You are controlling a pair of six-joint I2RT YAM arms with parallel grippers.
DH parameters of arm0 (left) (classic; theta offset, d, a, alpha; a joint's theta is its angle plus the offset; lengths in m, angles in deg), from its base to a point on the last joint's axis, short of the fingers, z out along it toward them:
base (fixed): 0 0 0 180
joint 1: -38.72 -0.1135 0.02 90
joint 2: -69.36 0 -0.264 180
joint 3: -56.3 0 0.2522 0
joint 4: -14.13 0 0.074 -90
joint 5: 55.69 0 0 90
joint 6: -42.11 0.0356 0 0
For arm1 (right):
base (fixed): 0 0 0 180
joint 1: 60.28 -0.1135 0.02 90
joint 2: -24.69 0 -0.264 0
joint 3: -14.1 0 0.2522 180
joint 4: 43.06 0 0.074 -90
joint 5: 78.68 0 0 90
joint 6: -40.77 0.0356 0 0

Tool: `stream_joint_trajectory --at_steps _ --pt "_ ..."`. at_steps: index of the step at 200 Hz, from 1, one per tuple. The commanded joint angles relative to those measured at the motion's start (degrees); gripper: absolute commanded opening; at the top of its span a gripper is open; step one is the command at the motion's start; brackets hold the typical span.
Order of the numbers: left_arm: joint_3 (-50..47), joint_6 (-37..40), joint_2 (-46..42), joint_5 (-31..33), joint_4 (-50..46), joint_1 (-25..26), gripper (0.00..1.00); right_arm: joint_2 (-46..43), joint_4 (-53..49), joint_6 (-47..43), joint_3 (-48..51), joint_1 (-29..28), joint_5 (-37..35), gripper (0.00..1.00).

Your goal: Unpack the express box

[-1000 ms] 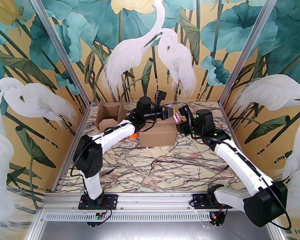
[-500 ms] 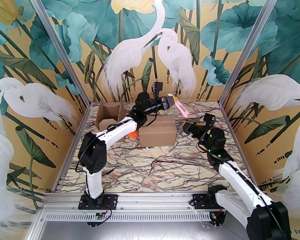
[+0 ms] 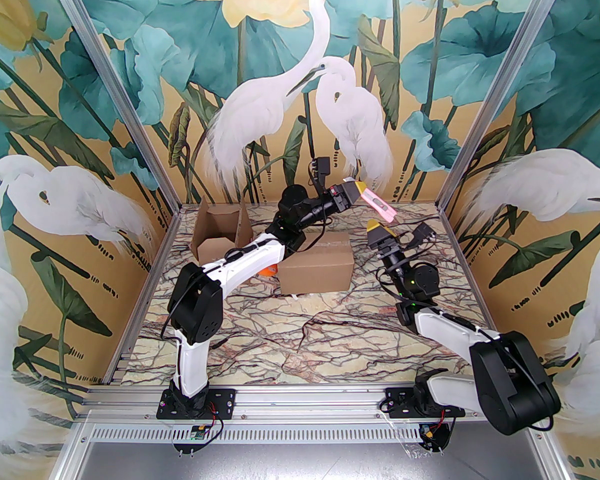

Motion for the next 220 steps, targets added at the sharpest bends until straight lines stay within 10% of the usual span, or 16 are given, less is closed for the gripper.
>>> stream_joint_trajectory --at_steps 1,220 --pt "2.1 -3.1 1.3 1.7 5.4 0.4 0.03 -0.3 6.9 -1.0 -2.5 -0.7 -5.5 0.89" --pt "-2.4 -11.0 1.8 -1.1 14.9 2.9 0.03 8.0 6.9 0.9 -16.6 -1.1 -9.5 0.38"
